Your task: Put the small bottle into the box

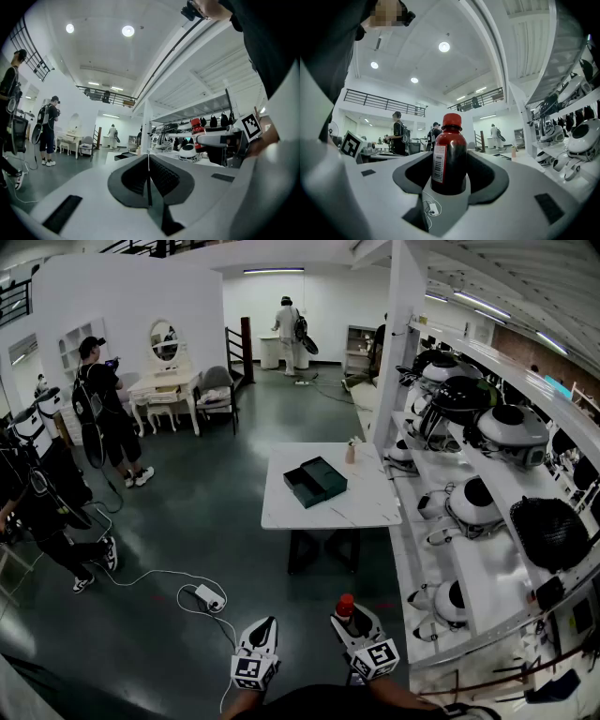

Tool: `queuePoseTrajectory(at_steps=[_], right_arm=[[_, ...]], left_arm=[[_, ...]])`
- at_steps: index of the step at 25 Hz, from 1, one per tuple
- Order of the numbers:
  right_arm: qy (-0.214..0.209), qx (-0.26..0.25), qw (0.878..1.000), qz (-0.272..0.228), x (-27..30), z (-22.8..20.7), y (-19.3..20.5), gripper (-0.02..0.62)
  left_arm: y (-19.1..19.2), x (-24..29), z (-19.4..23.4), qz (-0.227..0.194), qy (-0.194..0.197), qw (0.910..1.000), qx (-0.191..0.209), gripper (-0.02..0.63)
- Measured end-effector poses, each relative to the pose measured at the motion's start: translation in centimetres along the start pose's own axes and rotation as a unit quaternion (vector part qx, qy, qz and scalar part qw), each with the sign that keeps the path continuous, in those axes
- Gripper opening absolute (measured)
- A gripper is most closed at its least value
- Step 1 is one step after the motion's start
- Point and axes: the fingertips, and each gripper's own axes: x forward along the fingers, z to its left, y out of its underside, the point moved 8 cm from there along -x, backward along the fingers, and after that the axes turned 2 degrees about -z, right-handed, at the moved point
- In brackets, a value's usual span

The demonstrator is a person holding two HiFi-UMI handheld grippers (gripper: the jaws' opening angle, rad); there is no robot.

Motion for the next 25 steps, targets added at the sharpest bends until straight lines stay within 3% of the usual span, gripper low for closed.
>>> queuePoseTrajectory(at_steps=[7, 12, 25], right_arm=[[-0.006, -0.02, 1.0, -0.016, 1.0, -1.6, -1.6, 0.235], [0.0, -0.032, 0.999, -0.031, -0.4, -2.6, -2.2, 0.235], [-0.013, 0.016, 1.0, -0.024, -3.3, -5.7, -1.1, 0.236]], left_arm=[[-2.3, 1.0, -0.5, -0.034, -0.013, 0.9993, 0.01, 0.017], [-2.6, 0.9, -1.4, -0.016, -0.008, 0.9997, 0.019, 0.017], [-3.1, 1.3, -4.1, -0.006, -0.015, 0.9997, 0.019, 0.017]])
